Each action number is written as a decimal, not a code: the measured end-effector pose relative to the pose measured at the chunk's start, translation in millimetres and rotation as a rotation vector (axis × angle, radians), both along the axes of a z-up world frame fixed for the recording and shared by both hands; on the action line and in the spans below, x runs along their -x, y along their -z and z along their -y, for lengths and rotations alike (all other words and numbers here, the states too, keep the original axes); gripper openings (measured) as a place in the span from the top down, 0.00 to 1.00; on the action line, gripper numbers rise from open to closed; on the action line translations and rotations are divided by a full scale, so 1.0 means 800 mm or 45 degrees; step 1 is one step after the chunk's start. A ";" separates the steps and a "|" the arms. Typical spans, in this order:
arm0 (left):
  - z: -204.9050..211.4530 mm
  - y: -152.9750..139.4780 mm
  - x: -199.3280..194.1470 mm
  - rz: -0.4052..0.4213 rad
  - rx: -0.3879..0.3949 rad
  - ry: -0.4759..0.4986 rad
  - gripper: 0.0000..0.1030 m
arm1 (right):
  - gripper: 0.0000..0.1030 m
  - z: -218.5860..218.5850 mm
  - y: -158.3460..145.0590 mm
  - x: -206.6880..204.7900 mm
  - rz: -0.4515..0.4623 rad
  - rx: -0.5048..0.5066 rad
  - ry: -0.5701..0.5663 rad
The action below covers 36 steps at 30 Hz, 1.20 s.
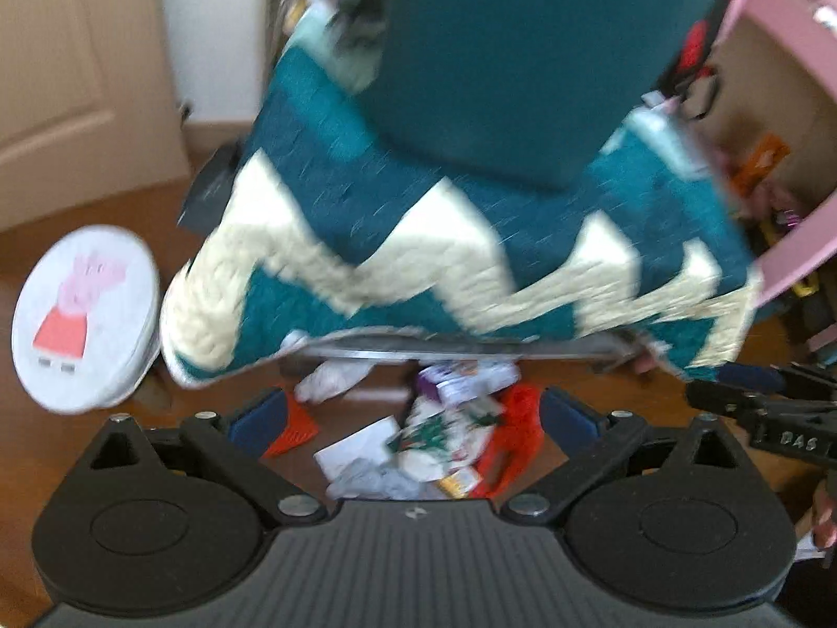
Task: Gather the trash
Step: 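Withdraw both tools and lower them toward the orange foam net and red bag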
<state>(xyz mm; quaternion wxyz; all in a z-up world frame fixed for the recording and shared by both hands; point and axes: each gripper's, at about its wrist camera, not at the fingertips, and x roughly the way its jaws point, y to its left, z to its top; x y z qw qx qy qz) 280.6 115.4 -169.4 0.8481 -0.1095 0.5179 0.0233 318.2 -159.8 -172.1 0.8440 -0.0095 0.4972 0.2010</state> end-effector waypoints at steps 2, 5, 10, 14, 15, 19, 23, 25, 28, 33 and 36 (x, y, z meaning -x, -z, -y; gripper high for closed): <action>-0.013 0.036 -0.005 -0.059 -0.030 -0.027 0.00 | 0.49 0.005 0.042 -0.012 -0.065 0.030 0.037; -0.034 0.090 -0.017 -0.149 -0.033 -0.069 0.00 | 0.49 0.010 0.097 -0.023 -0.145 0.067 0.074; -0.064 0.179 -0.040 -0.282 -0.050 -0.113 0.00 | 0.49 0.021 0.178 -0.050 -0.271 0.103 0.142; -0.081 0.247 -0.057 -0.372 -0.047 -0.139 0.00 | 0.51 0.026 0.239 -0.074 -0.352 0.120 0.194; -0.085 0.264 -0.061 -0.391 -0.040 -0.149 0.00 | 0.51 0.026 0.252 -0.078 -0.365 0.120 0.201; -0.092 0.327 -0.074 -0.457 -0.046 -0.162 0.01 | 0.51 0.026 0.303 -0.096 -0.408 0.154 0.204; -0.096 0.382 -0.083 -0.519 -0.056 -0.140 0.01 | 0.52 0.022 0.349 -0.110 -0.450 0.186 0.192; -0.098 0.404 -0.087 -0.533 -0.053 -0.130 0.01 | 0.52 0.020 0.368 -0.116 -0.456 0.193 0.183; -0.105 0.433 -0.093 -0.551 -0.047 -0.156 0.01 | 0.52 0.018 0.388 -0.125 -0.454 0.187 0.175; -0.122 0.473 -0.103 -0.563 0.009 -0.273 0.01 | 0.52 0.017 0.413 -0.139 -0.449 0.183 0.198; -0.131 0.492 -0.106 -0.575 0.043 -0.338 0.05 | 0.52 0.018 0.427 -0.146 -0.454 0.176 0.218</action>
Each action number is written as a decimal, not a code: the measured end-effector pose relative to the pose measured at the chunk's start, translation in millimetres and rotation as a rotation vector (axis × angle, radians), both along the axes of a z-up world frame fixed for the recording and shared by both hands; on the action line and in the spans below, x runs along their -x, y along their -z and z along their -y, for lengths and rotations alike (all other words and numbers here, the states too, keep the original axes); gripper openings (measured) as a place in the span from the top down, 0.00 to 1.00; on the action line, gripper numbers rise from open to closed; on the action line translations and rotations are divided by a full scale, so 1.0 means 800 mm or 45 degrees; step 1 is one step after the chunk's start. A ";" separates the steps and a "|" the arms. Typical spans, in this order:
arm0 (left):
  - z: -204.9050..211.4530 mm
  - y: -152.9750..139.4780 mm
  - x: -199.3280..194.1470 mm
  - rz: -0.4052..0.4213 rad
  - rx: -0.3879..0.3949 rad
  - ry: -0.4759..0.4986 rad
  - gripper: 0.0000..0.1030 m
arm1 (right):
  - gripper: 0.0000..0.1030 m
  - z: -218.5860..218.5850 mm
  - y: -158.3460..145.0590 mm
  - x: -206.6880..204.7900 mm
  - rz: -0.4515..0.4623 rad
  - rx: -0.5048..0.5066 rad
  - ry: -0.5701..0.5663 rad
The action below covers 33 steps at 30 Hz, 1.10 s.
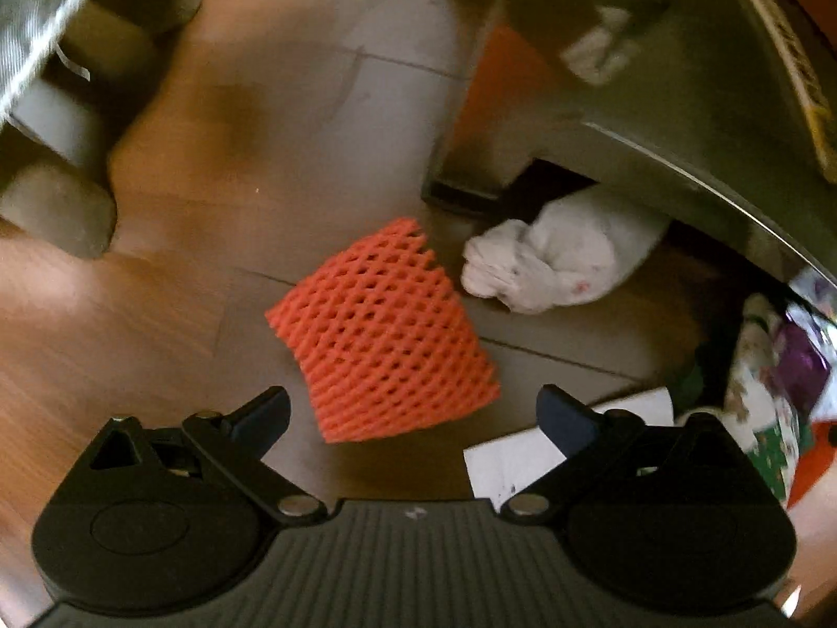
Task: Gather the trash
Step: 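Withdraw both tools and lower them toward the orange foam net and red bag, then grasp the orange foam net with left tool while right tool grasps red plastic bag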
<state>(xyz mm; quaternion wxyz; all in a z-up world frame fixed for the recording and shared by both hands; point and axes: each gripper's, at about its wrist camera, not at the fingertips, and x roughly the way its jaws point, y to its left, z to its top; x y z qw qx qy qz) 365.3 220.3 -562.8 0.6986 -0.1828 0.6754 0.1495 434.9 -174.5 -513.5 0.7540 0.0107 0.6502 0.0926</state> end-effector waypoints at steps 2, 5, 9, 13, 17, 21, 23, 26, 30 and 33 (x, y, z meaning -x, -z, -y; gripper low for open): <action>-0.006 0.009 0.000 -0.015 0.013 -0.030 0.09 | 0.52 -0.001 0.008 -0.004 -0.002 0.004 0.004; -0.013 0.020 0.002 -0.023 0.038 -0.059 0.23 | 0.52 -0.002 0.018 -0.007 -0.004 0.008 -0.004; -0.020 0.027 0.005 -0.027 0.059 -0.083 0.40 | 0.55 -0.009 0.023 -0.007 0.013 0.001 -0.025; -0.026 0.026 0.007 -0.021 0.043 -0.102 0.53 | 0.74 -0.014 0.021 -0.007 0.026 -0.015 -0.041; -0.027 0.021 0.011 0.005 0.055 -0.115 0.80 | 0.81 -0.020 0.011 -0.003 0.050 0.006 -0.053; -0.019 0.012 0.013 -0.002 0.046 -0.091 0.87 | 0.84 -0.019 -0.008 0.005 0.084 0.000 -0.040; -0.012 0.004 0.013 -0.001 0.058 -0.075 0.88 | 0.85 -0.016 -0.024 0.013 0.087 -0.020 -0.029; -0.004 -0.017 0.022 0.000 0.067 -0.015 0.88 | 0.85 -0.006 -0.050 0.025 0.098 -0.032 -0.027; 0.011 -0.059 0.044 0.005 0.090 0.061 0.88 | 0.85 0.004 -0.099 0.045 0.118 -0.050 -0.024; 0.022 -0.096 0.064 0.015 0.124 0.133 0.88 | 0.85 0.011 -0.133 0.060 0.133 -0.055 -0.033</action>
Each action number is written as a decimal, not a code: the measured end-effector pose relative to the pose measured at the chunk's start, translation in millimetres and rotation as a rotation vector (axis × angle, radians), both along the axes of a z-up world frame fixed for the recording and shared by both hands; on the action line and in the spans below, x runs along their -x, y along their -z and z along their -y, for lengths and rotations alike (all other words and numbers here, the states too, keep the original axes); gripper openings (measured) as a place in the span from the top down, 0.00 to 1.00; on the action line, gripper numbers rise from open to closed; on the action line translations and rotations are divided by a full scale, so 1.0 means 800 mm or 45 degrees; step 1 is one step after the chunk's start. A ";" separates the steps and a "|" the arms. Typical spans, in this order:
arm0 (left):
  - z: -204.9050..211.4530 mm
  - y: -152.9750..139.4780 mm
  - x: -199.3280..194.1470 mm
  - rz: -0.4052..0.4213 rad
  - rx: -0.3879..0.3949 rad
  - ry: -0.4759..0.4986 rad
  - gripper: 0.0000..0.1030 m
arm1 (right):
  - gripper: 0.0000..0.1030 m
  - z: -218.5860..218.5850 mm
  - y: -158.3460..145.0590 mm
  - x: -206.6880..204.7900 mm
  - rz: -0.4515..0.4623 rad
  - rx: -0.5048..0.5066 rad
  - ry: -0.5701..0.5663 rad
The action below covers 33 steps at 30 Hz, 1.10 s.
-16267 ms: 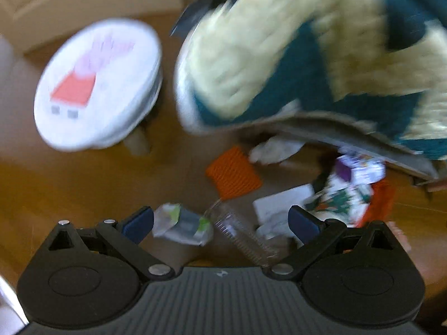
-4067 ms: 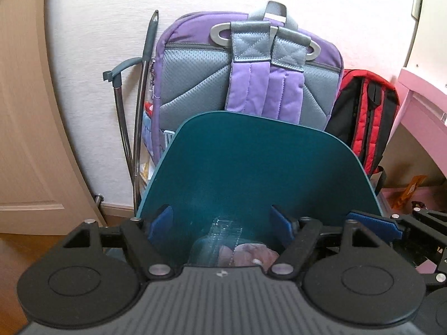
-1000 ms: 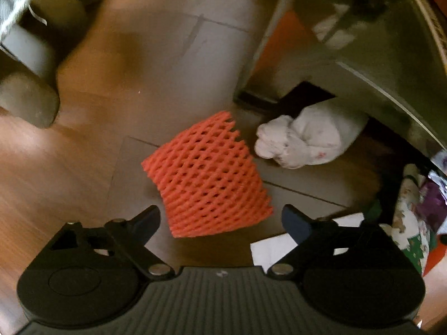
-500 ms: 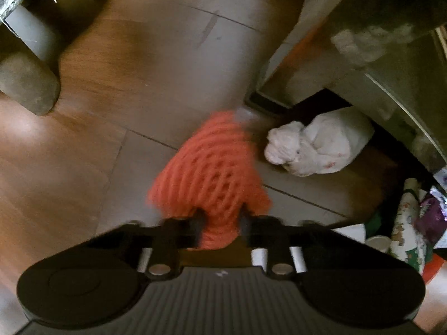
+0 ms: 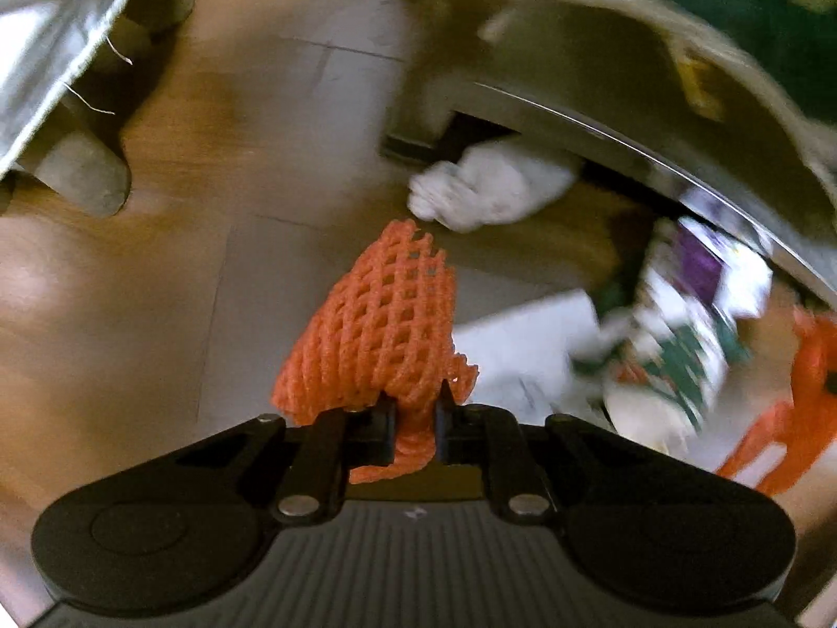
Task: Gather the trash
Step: 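Grasp the orange foam net with left tool while right tool grasps red plastic bag, then lift both items to the teal wastebasket and open both tools inside it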
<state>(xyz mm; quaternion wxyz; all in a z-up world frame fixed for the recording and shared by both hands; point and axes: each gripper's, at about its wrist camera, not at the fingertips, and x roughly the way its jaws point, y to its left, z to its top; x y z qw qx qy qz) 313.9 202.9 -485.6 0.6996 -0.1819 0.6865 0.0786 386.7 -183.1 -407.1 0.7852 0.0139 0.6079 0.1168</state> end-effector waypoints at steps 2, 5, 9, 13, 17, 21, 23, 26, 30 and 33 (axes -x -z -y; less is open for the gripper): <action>0.008 -0.026 0.012 0.003 -0.001 0.062 0.88 | 0.85 0.002 -0.030 0.010 0.024 -0.006 -0.012; 0.014 -0.076 0.028 0.039 0.008 0.105 0.88 | 0.85 -0.004 -0.072 0.019 0.065 -0.034 -0.027; 0.016 -0.147 0.039 0.119 0.015 0.101 0.88 | 0.85 -0.006 -0.141 0.046 0.149 -0.065 -0.069; 0.030 -0.220 0.047 0.223 0.003 0.117 0.88 | 0.85 -0.007 -0.205 0.072 0.243 -0.098 -0.107; 0.046 -0.297 0.061 0.352 0.011 0.113 0.88 | 0.85 -0.003 -0.272 0.101 0.343 -0.145 -0.128; 0.071 -0.372 0.080 0.496 0.000 0.138 0.88 | 0.85 0.004 -0.342 0.128 0.455 -0.195 -0.169; 0.083 -0.405 0.088 0.562 -0.008 0.153 0.88 | 0.85 0.003 -0.373 0.140 0.510 -0.217 -0.198; 0.099 -0.455 0.096 0.656 -0.013 0.176 0.88 | 0.85 -0.002 -0.419 0.153 0.605 -0.242 -0.241; 0.116 -0.527 0.101 0.798 -0.038 0.208 0.88 | 0.85 -0.006 -0.485 0.164 0.747 -0.276 -0.289; 0.127 -0.581 0.097 0.904 -0.070 0.222 0.88 | 0.85 -0.012 -0.530 0.164 0.856 -0.282 -0.319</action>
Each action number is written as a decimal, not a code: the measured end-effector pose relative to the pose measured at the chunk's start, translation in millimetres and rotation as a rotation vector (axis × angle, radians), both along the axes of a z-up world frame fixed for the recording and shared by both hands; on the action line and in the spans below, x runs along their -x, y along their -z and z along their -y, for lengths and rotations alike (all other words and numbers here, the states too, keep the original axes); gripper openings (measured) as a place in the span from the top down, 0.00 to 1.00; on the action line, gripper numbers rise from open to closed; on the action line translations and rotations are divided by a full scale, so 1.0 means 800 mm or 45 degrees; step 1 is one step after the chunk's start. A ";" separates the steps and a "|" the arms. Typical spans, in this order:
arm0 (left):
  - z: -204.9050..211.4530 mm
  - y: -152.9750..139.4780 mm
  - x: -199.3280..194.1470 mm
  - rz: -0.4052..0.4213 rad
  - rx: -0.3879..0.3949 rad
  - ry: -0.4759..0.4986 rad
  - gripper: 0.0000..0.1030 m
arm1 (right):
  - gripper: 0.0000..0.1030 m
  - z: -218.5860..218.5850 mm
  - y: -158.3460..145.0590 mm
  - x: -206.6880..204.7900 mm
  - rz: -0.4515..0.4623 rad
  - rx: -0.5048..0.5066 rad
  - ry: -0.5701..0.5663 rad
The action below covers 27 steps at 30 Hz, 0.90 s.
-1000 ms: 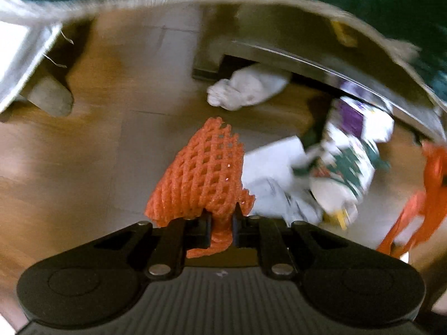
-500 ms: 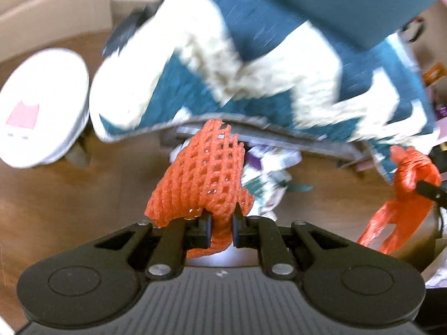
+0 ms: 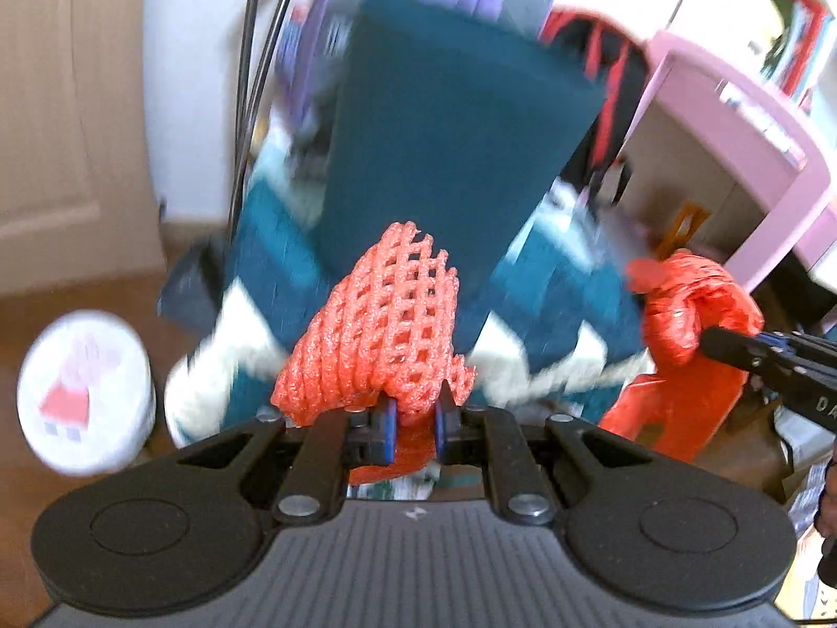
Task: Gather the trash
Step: 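Lift both items to the teal wastebasket and open both tools inside it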
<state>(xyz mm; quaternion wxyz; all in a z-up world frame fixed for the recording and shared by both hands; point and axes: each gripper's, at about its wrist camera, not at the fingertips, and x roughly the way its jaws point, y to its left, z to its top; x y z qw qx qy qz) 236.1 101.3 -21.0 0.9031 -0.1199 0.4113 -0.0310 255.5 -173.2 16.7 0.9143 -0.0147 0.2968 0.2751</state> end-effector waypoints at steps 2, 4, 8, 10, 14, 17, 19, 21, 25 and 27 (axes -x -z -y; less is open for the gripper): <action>0.005 -0.035 -0.006 0.076 -0.012 0.000 0.88 | 0.85 -0.004 -0.028 -0.005 0.069 -0.008 0.000; 0.011 -0.067 -0.016 0.146 -0.028 0.000 0.87 | 0.85 -0.007 -0.057 -0.013 0.137 -0.022 0.002; 0.023 -0.126 -0.039 0.281 -0.057 -0.004 0.87 | 0.85 -0.018 -0.114 -0.037 0.264 -0.067 0.010; 0.024 -0.149 -0.055 0.321 -0.044 -0.016 0.87 | 0.86 -0.023 -0.138 -0.051 0.317 -0.085 0.020; 0.027 -0.190 -0.091 0.392 -0.080 -0.038 0.87 | 0.86 -0.038 -0.176 -0.078 0.400 -0.115 0.048; 0.026 -0.209 -0.112 0.431 -0.096 -0.042 0.87 | 0.86 -0.051 -0.195 -0.104 0.444 -0.144 0.062; 0.025 -0.216 -0.129 0.437 -0.104 -0.045 0.87 | 0.86 -0.059 -0.200 -0.125 0.453 -0.164 0.071; 0.021 -0.216 -0.148 0.420 -0.101 -0.038 0.87 | 0.85 -0.067 -0.198 -0.144 0.441 -0.177 0.075; 0.014 -0.197 -0.186 0.356 -0.106 -0.050 0.87 | 0.85 -0.078 -0.180 -0.183 0.410 -0.169 0.083; 0.009 -0.184 -0.204 0.326 -0.107 -0.058 0.87 | 0.85 -0.083 -0.167 -0.202 0.383 -0.163 0.092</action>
